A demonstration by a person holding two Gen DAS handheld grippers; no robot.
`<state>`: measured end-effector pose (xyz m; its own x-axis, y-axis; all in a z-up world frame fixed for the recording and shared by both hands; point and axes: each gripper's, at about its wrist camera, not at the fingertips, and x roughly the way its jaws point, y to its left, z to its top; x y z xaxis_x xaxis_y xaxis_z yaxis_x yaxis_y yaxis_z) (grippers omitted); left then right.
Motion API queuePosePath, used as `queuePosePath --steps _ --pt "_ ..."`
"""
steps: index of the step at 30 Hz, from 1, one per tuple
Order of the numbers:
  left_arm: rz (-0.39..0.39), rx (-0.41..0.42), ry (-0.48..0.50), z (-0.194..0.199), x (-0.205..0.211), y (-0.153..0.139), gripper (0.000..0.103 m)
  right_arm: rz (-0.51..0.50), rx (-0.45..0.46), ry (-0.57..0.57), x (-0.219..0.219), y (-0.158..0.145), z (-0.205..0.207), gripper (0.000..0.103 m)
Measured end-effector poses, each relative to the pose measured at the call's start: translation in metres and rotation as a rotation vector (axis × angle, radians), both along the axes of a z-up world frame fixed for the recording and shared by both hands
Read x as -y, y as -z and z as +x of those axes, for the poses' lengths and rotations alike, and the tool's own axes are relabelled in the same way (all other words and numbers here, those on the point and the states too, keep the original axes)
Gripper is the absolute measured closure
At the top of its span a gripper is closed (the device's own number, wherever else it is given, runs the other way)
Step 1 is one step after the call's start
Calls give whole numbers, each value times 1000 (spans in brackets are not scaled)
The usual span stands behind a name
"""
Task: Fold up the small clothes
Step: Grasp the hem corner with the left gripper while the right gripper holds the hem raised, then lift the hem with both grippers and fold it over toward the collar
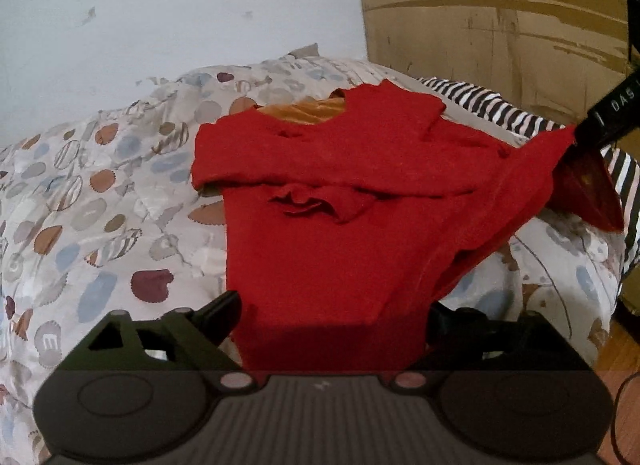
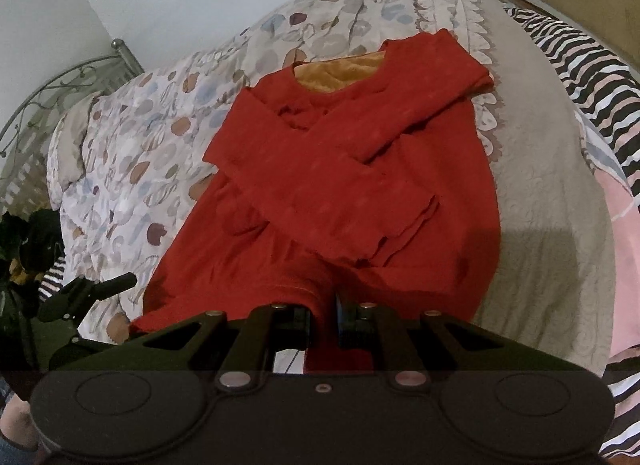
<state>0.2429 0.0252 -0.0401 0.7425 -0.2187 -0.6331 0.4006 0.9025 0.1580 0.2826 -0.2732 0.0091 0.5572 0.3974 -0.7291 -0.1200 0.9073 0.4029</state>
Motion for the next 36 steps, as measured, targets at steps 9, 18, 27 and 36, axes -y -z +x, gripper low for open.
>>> queuePosePath --steps 9,18,27,36 --pt "94 -29 71 -11 4 10 68 -28 61 7 0 -9 0 92" --pt "-103 208 -56 -31 -17 -28 98 -114 260 -15 -6 -5 -44 92" --pt "45 516 41 -100 11 -61 99 -323 609 -4 -18 -24 -126 94" --pt "25 510 59 -192 9 -84 99 -347 741 -34 -17 -44 -216 95"
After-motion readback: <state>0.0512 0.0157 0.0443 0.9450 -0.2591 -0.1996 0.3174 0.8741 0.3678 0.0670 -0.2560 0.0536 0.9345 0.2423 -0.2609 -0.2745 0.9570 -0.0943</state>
